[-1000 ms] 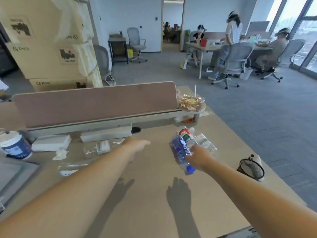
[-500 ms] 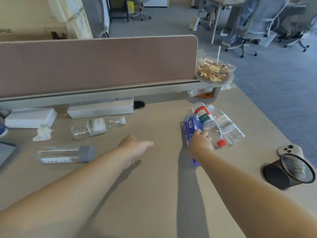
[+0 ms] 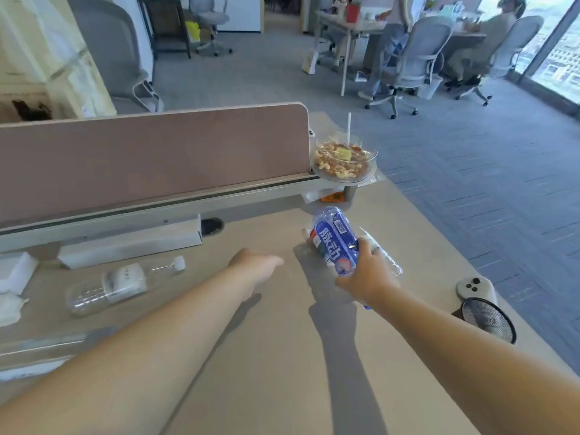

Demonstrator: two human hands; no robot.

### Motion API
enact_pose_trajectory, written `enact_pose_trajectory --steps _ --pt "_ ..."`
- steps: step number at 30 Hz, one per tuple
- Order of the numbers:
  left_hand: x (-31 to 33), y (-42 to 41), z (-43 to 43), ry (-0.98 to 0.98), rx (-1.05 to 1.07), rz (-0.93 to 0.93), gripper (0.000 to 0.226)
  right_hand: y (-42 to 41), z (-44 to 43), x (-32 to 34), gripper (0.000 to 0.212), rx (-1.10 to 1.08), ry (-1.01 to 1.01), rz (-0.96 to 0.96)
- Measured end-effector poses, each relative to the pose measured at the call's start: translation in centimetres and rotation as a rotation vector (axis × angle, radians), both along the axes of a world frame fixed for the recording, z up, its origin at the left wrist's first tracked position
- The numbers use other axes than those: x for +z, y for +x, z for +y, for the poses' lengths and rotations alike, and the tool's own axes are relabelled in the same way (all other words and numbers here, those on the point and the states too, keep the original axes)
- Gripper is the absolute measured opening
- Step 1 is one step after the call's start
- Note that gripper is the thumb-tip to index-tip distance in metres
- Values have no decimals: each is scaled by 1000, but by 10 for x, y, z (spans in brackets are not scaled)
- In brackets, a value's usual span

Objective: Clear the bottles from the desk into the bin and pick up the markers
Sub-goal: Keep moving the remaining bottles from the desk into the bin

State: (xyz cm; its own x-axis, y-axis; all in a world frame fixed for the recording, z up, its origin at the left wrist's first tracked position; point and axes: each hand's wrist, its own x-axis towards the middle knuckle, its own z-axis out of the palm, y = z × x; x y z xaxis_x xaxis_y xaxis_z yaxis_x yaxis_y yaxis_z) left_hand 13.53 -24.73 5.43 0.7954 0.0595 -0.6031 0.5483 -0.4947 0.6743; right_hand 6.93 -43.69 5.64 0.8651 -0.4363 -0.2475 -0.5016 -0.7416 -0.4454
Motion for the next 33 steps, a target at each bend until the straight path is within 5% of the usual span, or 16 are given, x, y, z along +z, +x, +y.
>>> enact_pose_trajectory --steps 6,8,12,20,33 --pt "-11 25 -116 -26 -118 -15 74 -40 -84 33 61 -190 -71 -24" --pt "-25 32 -146 -6 -62 14 89 -57 -108 33 60 -245 -110 -22" --pt "-83 54 -183 93 59 59 80 -79 -142 19 71 -299 -120 -10" --pt "-115 35 -194 77 81 116 81 -79 -138 -8 64 -296 -24 -21" --pt "-72 -39 -153 181 -39 62 69 -103 -128 -3 69 -237 123 -42"
